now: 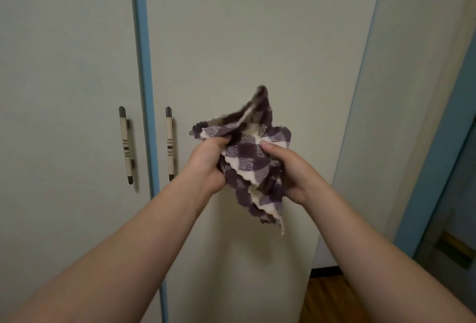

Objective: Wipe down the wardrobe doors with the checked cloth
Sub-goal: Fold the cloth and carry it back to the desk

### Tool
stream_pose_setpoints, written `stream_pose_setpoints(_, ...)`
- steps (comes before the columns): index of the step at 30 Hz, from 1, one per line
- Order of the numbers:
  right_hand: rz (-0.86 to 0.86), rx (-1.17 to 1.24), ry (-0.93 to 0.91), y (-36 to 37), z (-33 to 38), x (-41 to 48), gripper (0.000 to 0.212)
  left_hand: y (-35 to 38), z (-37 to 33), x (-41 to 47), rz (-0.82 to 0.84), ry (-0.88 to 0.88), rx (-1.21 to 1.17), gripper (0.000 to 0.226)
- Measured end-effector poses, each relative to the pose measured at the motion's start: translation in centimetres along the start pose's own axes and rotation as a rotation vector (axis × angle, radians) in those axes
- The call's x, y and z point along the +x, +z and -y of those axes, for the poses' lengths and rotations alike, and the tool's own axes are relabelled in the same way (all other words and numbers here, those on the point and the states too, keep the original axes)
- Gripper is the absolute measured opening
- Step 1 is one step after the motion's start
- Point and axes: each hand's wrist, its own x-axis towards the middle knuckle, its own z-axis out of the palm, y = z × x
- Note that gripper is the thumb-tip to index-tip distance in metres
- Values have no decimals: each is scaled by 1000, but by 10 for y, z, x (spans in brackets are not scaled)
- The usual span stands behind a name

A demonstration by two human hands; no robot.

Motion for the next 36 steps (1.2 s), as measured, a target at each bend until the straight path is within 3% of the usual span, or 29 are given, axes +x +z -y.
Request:
stream_pose_setpoints(4, 19, -180, 39, -19, -5, -2, 40, -13, -7, 1, -1, -57, 37, 24)
stream_pose_setpoints(10, 236, -57, -50, -18, -14, -9, 29, -26, -13, 5, -42, -137, 67, 19)
stream_pose_setpoints(13, 184, 0, -96, -7, -17, -7, 34, -45, -21, -1, 161, -213, 25, 17)
stream_pose_setpoints(16, 29, 38, -157, 5, -15, -2, 24, -60, -18, -12, 369, -244, 441, 43)
stream_pose_setpoints(18, -32, 27, -166, 13, -14, 0, 18, -64, -10, -15, 306, -164, 676, 40)
stream_pose_setpoints(20, -61, -18, -165, 19, -13, 0, 15, -65, -5, -14, 175, -82, 736, 36)
stream_pose_setpoints(24, -224, -318, -126, 17, -10, -2, 9, -71, -6, -6, -22, 12, 591, 24)
stream_pose_setpoints(26, -363, -487, -98, 13, -9, -1, 12, -74, -6, -5, -128, 49, 475, 42)
stream_pose_setpoints(29, -514, -562, -150, 10, -10, 2, 44, -72, 0, -6, -204, 104, 419, 77)
stream_pose_setpoints(32, -398, -432, -185, 6, -6, 1, 35, -68, 1, -9, -145, 161, 408, 64)
stream_pose_setpoints(34, -250, -395, -136, 0, -1, 0, 32, -69, 0, -8, -108, 216, 577, 48)
stream_pose_setpoints(36, -174, -463, -116, -6, 1, 0, 43, -69, -2, -7, -121, 290, 786, 39)
